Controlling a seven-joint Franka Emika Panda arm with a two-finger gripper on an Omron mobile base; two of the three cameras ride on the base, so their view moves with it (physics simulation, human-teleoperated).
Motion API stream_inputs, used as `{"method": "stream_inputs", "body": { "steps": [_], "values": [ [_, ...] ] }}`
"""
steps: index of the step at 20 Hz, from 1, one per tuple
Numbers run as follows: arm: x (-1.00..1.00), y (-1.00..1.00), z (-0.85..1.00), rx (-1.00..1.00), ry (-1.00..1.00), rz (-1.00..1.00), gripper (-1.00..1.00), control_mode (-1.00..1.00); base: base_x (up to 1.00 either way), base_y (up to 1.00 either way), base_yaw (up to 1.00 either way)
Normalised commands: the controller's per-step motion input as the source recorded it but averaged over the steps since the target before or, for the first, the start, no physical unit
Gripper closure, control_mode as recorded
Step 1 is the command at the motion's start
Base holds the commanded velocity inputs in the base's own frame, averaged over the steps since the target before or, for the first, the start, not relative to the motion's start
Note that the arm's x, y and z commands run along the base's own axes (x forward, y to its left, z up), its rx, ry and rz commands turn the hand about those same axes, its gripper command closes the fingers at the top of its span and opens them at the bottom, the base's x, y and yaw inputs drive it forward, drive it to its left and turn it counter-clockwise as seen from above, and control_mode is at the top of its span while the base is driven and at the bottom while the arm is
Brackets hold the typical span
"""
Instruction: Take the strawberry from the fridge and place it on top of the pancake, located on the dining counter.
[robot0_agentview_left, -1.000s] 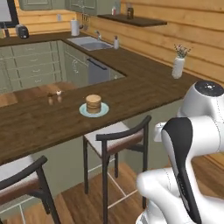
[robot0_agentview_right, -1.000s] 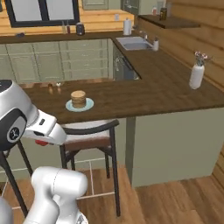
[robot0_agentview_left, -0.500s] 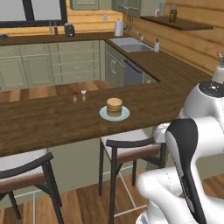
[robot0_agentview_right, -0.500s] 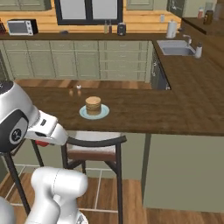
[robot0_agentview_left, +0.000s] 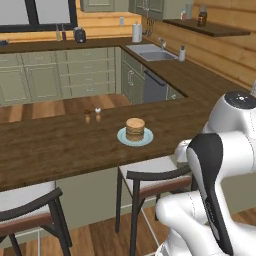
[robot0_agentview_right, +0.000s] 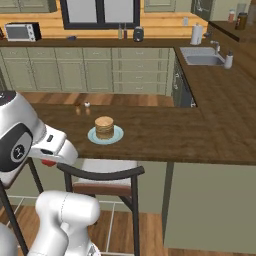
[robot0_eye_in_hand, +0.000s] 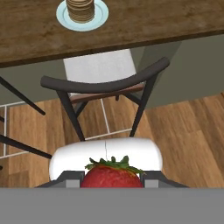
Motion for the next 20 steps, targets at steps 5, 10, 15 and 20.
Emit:
{"method": "stream_inputs", "body": {
  "steps": [5,10,15,20],
  "values": [
    [0.00,0.00,0.00,0.00,0.00,0.00,1.00,1.00,0.36,0.09,-0.02],
    [0.00,0.00,0.00,0.00,0.00,0.00,1.00,1.00,0.06,0.00,0.00],
    [0.35,0.00,0.00,0.00,0.00,0.11,1.00,-1.00,0.09,0.01,0.01],
    [0.82,0.00,0.00,0.00,-0.06,0.24,1.00,-1.00,0.00,0.00,0.00]
  ]
}}
